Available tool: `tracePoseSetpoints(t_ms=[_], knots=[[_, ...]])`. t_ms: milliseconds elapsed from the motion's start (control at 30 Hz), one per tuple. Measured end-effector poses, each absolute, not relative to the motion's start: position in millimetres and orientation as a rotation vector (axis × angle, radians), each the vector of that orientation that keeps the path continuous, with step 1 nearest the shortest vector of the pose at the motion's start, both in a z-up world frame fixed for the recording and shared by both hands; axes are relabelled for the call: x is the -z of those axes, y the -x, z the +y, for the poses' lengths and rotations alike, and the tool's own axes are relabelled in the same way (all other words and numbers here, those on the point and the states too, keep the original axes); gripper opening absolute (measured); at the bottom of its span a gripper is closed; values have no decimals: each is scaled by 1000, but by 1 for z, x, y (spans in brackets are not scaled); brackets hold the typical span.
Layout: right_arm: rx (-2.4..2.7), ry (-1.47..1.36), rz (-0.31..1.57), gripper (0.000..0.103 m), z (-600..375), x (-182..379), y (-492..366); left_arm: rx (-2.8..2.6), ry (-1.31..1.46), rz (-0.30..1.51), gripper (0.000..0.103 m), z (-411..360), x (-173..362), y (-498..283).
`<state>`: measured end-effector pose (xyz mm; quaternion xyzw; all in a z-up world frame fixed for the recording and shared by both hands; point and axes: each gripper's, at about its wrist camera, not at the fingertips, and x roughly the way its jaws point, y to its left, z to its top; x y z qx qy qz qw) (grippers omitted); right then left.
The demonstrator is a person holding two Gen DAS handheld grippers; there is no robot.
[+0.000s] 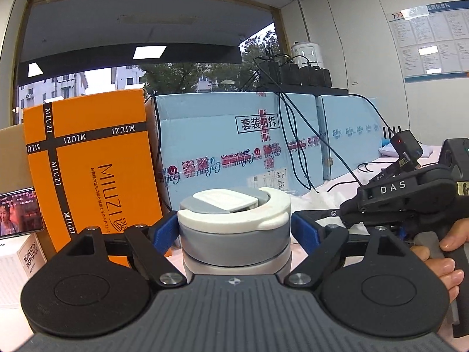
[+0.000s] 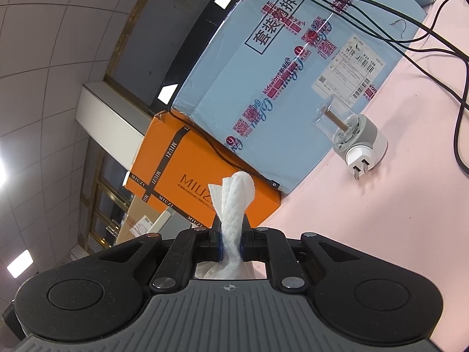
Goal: Clean container
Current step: 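Open the left gripper off the tumbler while the right gripper holds the wipe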
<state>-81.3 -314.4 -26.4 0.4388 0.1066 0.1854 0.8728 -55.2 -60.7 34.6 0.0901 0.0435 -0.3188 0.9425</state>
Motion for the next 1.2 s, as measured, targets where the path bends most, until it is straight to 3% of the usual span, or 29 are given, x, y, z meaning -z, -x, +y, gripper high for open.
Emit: tracePoseSetpoints(t_ms=[67,133,267,333,800,1200], knots=[[-389,-921,223,10,-314,27,80,662,-173,89,85,-58,-35,55],[-390,-924,226,10,-314,28,79,671,-162,84,94,-57,-35,54],[-391,-929,232,10,-314,29,77,697,-135,95,95,-51,-39,50],[-391,-933,234,10,-314,30,77,712,-126,100,103,-47,-40,48],[-471,-1043,246,10,-322,40,71,691,-80,9,103,-25,-90,39],[-533,-1367,214,10,-316,46,42,642,-97,101,103,-23,-69,11]])
